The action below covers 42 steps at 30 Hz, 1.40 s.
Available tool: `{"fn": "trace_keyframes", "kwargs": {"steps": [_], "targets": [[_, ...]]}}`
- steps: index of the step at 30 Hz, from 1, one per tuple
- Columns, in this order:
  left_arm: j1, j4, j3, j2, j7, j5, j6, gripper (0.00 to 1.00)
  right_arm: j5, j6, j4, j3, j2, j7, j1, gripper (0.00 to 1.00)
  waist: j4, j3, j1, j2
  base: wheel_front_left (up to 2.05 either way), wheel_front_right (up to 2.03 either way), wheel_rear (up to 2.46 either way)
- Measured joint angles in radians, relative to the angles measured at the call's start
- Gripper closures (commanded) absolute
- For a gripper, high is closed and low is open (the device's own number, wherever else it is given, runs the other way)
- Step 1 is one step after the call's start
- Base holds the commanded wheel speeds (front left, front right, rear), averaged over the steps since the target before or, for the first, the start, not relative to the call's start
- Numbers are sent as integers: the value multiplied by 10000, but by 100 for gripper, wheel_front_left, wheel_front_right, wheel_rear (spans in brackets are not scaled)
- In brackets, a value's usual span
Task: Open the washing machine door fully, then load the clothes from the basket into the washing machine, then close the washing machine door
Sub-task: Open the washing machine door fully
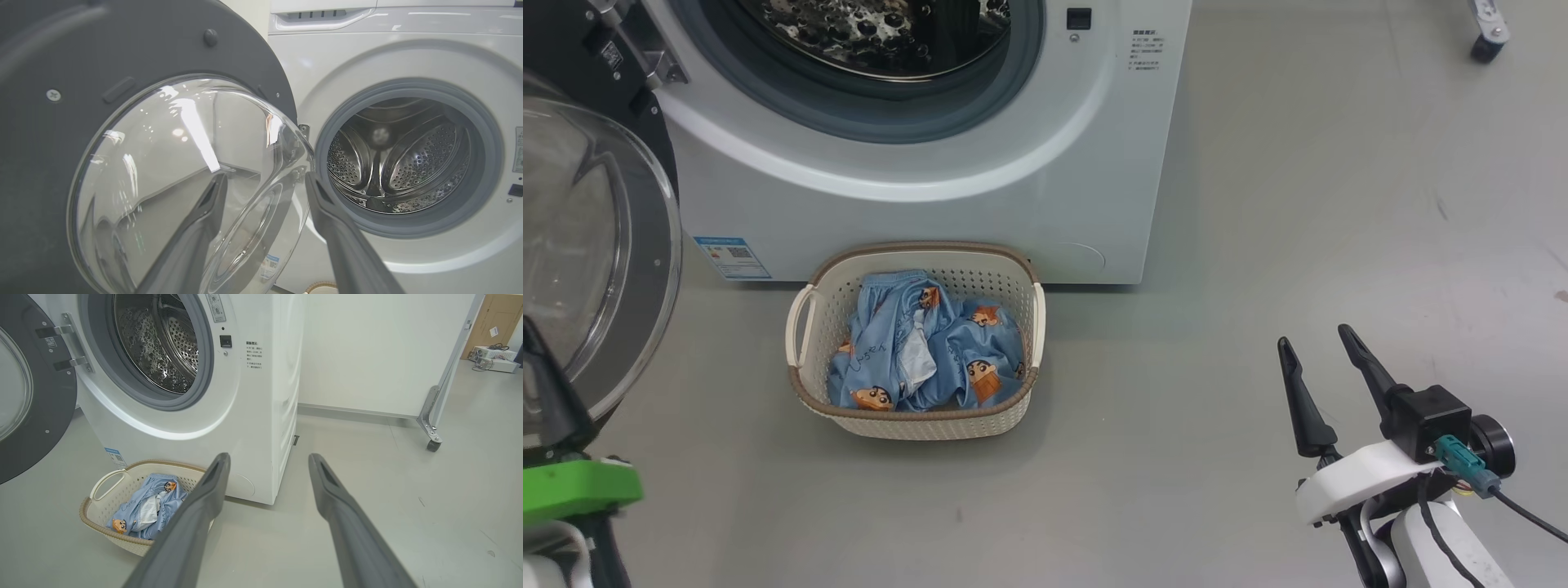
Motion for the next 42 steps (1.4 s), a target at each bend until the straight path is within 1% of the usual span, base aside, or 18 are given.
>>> {"fn": "trace_keyframes", "kwargs": {"steps": [5,9,14,22,27,29,42], "targets": [[523,-211,-802,2,0,393,-33,0,-8,0,-205,-27,63,0,7,0,-306,-131,0,0,0,0,0],[996,-353,-1388,8,0,499,-42,0,-35,0,-451,-69,111,-2,20,0,-631,-281,0,0,0,0,0],[1495,-405,-1979,36,0,832,-42,0,-35,-4,-719,-165,163,-2,121,0,-921,-483,0,0,0,0,0],[2043,-412,-2395,52,2,993,-44,0,-35,-31,-926,-372,182,-2,431,0,-1203,-803,0,0,0,0,0],[2348,-410,-2658,65,8,999,-44,0,-35,-119,-1126,-514,222,-2,691,0,-1320,-969,0,0,0,0,0],[2402,-426,-2698,71,8,1016,-44,0,-36,-184,-1195,-564,226,-2,789,0,-1340,-996,0,0,0,0,0],[2581,-631,-2723,88,10,1106,-44,0,-36,-282,-1402,-769,263,-2,1160,0,-1356,-1131,0,0,0,0,0]]}}
